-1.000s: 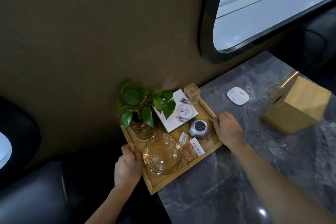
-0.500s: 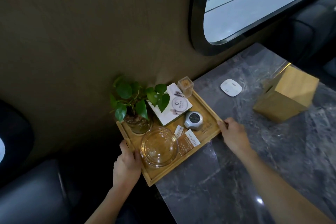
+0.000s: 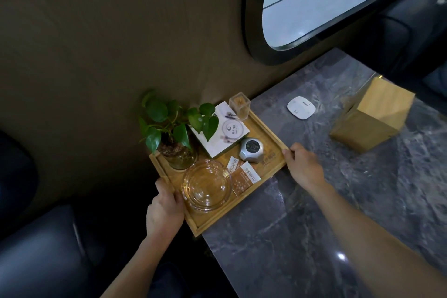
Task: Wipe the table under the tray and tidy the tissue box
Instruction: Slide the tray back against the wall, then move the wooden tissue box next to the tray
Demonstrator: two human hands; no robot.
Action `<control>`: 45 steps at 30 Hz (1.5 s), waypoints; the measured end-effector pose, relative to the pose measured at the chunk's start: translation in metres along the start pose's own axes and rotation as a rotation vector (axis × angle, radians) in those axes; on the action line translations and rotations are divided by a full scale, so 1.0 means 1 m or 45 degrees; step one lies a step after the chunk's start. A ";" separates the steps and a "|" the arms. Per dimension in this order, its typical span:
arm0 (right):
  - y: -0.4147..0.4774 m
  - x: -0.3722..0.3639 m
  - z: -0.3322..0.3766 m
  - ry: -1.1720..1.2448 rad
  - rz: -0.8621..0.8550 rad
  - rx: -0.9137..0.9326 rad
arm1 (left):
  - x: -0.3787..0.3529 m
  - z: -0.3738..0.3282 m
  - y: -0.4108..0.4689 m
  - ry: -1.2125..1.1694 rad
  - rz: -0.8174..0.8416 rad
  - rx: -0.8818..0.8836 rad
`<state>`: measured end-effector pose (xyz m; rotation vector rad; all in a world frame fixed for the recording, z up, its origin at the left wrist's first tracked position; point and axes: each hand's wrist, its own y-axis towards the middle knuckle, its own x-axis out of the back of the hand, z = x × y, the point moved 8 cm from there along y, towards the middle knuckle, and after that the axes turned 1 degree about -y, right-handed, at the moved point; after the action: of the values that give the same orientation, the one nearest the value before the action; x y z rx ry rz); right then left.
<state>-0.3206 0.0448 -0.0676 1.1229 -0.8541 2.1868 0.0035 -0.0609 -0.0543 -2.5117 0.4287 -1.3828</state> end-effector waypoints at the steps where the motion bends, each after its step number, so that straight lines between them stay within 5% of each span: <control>1: 0.000 0.000 0.001 -0.014 0.025 -0.006 | 0.001 -0.001 0.001 0.022 0.022 0.014; 6: 0.003 0.004 0.004 -0.063 0.232 -0.041 | 0.009 -0.006 0.017 0.412 0.217 0.058; 11: -0.002 0.025 0.012 -0.091 0.270 0.027 | 0.027 -0.046 0.011 0.676 0.239 -0.281; 16: -0.014 0.062 0.011 -0.028 0.138 0.086 | 0.038 -0.120 -0.036 0.279 0.132 -0.508; 28: -0.027 0.181 -0.033 0.004 -0.442 -0.075 | -0.044 -0.313 -0.067 0.010 0.338 -1.158; 35: -0.012 0.215 -0.079 0.133 -0.723 -0.265 | -0.115 -0.390 -0.047 -0.172 0.477 -1.145; 45: 0.030 0.181 -0.105 0.518 -0.569 -0.344 | -0.208 -0.399 -0.031 -0.477 0.940 -0.757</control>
<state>-0.4874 0.1323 0.0282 0.6298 -0.6208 1.7734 -0.4371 0.0164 0.0029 -2.4848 1.6552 -0.5299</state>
